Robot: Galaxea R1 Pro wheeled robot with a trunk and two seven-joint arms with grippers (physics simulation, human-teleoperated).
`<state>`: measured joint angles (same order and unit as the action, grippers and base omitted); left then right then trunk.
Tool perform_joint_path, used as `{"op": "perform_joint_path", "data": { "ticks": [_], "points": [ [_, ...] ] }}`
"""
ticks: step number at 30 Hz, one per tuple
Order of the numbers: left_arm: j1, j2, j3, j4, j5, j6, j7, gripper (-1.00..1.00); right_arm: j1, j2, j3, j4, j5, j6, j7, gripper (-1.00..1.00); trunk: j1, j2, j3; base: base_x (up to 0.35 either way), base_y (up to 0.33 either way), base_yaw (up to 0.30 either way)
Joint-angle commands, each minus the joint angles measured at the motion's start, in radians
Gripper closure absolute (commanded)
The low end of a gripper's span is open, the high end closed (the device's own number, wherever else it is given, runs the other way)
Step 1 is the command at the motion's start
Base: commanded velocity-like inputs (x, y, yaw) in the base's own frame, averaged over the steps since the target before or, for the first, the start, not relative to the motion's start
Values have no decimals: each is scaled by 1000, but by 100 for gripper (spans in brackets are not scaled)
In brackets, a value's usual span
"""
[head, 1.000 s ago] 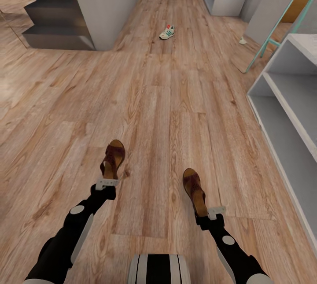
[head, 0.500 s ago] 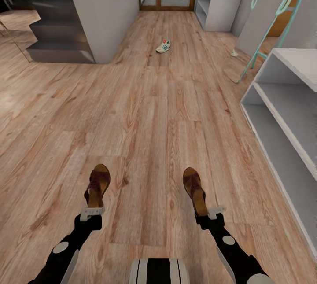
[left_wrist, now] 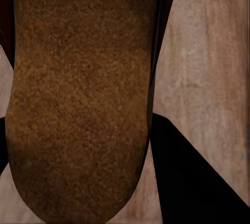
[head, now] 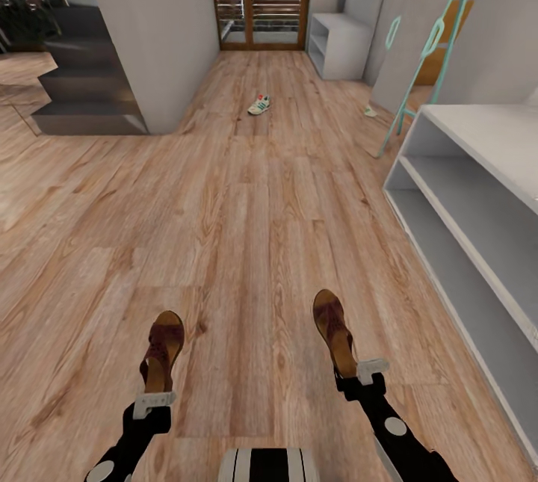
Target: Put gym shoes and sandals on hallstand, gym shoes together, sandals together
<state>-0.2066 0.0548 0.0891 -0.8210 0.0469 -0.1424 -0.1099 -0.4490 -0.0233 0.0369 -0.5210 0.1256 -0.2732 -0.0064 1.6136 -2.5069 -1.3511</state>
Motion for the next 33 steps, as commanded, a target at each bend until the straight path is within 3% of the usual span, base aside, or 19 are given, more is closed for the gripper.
{"op": "perform_joint_path", "data": {
  "ticks": [1, 6, 9, 14, 20, 23, 30, 33],
  "points": [
    [1, 0, 3, 23, 2, -29, -4, 100, 14, -6, 2, 1, 3, -19, 0, 100, -1, 0, 5, 0, 0, -156],
    [8, 1, 3, 84, 4, -98, 35, 100, 66, -30, 1, 3, 1, -98, 0, 100, -3, 1, 32, 0, 0, -156],
    [34, 1, 3, 98, 6, -118, 55, 100, 116, -37, 1, 4, 0, -166, 0, 100, -4, 2, 48, 0, 0, -157],
    [68, 0, 3, 93, 8, -125, 61, 100, 167, -37, 1, 21, -1, -211, 1, 100, -6, 3, 74, 0, 0, -156],
    [88, -1, 3, 90, 8, -130, 61, 100, 183, -32, 1, 92, -1, -251, 1, 100, -9, 5, 106, 0, 0, -156],
    [95, -7, 3, 100, 8, -181, 62, 100, 186, -29, 1, 135, -1, -298, 0, 100, -10, 5, 122, 0, 0, -155],
    [96, -9, 3, 104, 8, -194, 62, 100, 187, -29, 1, 141, -1, -306, 0, 100, -14, 7, 159, 0, 0, -147],
    [96, -9, 3, 104, 8, -194, 62, 100, 187, -28, 2, 142, -1, -306, 0, 100, -25, 28, 170, 0, 0, -76]
  ]
}}
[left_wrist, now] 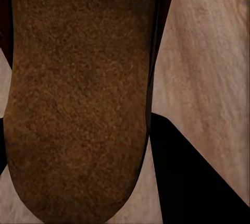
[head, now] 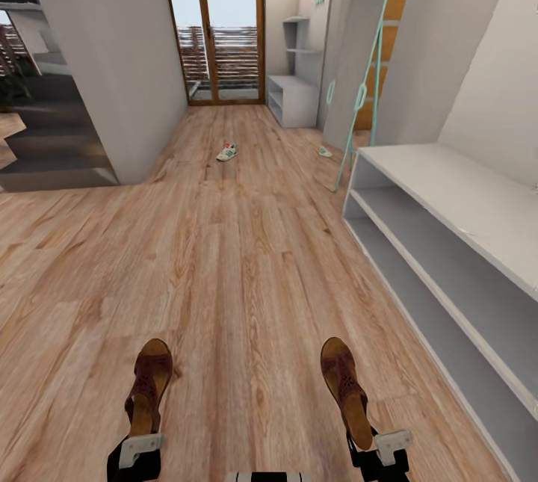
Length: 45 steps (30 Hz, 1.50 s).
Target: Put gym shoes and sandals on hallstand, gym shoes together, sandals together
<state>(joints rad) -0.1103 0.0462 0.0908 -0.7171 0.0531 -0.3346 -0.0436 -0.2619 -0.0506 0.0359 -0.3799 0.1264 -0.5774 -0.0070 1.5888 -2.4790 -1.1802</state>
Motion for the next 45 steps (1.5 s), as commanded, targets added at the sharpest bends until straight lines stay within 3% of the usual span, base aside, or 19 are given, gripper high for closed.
{"op": "perform_joint_path", "data": {
  "ticks": [1, 23, 41, 45],
  "points": [
    [0, 0, 1, 1, 2, -2, -4, 100, 0, 0, 3, 1, -3, -2, 1, 100, -4, 7, 3, 0, 0, -32],
    [0, -1, 1, 2, 4, -3, -4, 100, 0, -4, 2, 12, -2, -4, 1, 100, -88, 161, 82, 0, 0, -2],
    [0, -2, -1, 0, 4, -5, -13, 100, 0, -2, 2, 31, -1, -4, 2, 100, -88, 161, 110, 0, 0, 0],
    [1, -2, 0, 0, 4, -5, -14, 100, 0, -3, 2, 35, -1, -4, 2, 100, -73, 133, 103, 0, 0, 0]
  ]
}}
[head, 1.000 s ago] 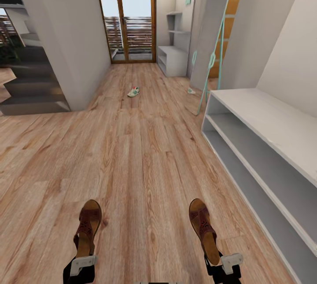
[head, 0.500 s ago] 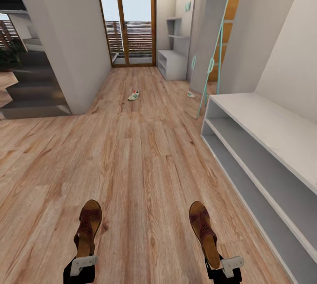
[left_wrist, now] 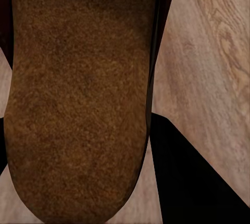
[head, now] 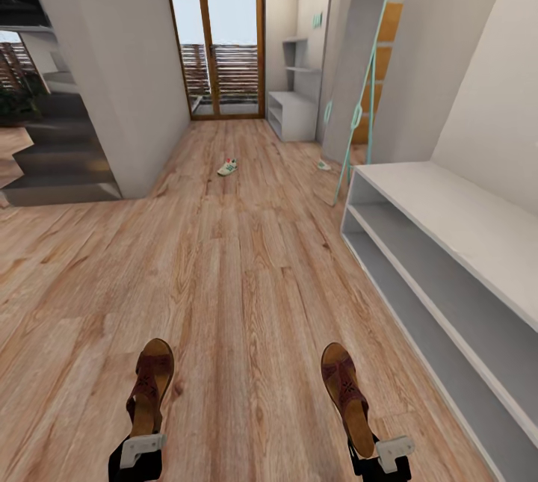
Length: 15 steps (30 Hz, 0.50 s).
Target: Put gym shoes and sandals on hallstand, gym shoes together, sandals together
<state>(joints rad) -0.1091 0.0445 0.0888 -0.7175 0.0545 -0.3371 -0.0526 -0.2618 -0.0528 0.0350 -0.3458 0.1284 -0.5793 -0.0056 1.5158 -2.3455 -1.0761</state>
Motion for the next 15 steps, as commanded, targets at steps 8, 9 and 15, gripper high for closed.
{"op": "perform_joint_path", "data": {
  "ticks": [8, 9, 15],
  "points": [
    [0, -1, 2, 1, 2, -1, -1, 100, -1, 1, 3, 7, -3, -2, 1, 100, 19, -36, -4, 0, 0, 0],
    [0, -2, 1, 1, 2, -1, -1, 100, -1, 1, 3, 9, -3, -2, 1, 100, 19, -36, -2, 0, 0, 0],
    [0, -2, 2, 1, 2, 0, 0, 100, 0, 1, 3, 11, -3, -2, 1, 100, 38, -71, -9, 0, 0, 0]
  ]
}}
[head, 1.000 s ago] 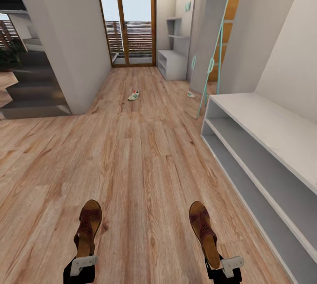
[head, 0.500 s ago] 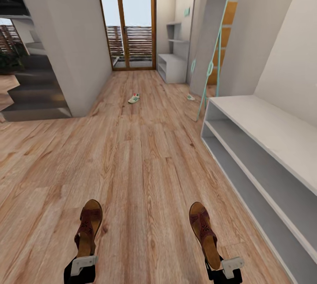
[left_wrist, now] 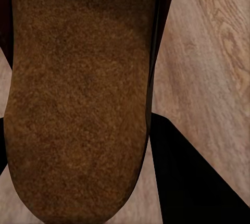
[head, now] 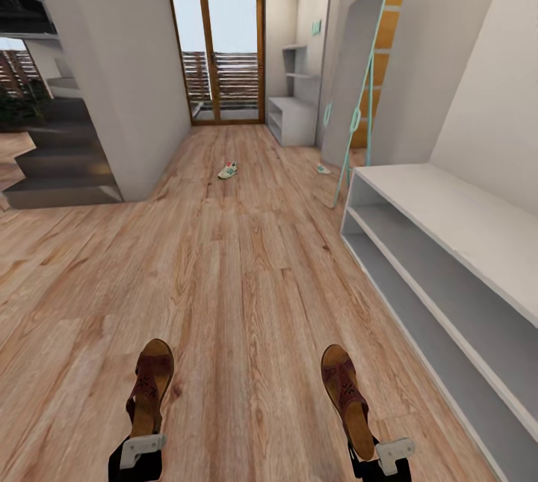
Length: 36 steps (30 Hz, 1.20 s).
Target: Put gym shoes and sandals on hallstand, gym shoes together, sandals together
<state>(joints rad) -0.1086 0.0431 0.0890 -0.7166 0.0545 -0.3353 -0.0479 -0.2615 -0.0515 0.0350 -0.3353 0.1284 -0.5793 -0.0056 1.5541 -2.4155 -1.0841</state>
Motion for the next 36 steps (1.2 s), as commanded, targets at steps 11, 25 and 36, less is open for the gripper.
{"op": "perform_joint_path", "data": {
  "ticks": [11, 25, 36],
  "points": [
    [-1, 0, 1, 1, 2, -2, -3, 100, -1, -1, 3, 1, -3, -2, 1, 100, 23, -43, -2, 0, 0, 0],
    [-1, -2, 0, 2, 2, -2, -1, 100, 0, -1, 3, 1, -3, -2, 1, 100, 23, -43, 19, 0, 0, 0],
    [0, -2, 0, 2, 2, -3, -3, 100, -1, -1, 3, 1, -3, -2, 1, 100, 23, -43, 36, 0, 0, 0]
  ]
}}
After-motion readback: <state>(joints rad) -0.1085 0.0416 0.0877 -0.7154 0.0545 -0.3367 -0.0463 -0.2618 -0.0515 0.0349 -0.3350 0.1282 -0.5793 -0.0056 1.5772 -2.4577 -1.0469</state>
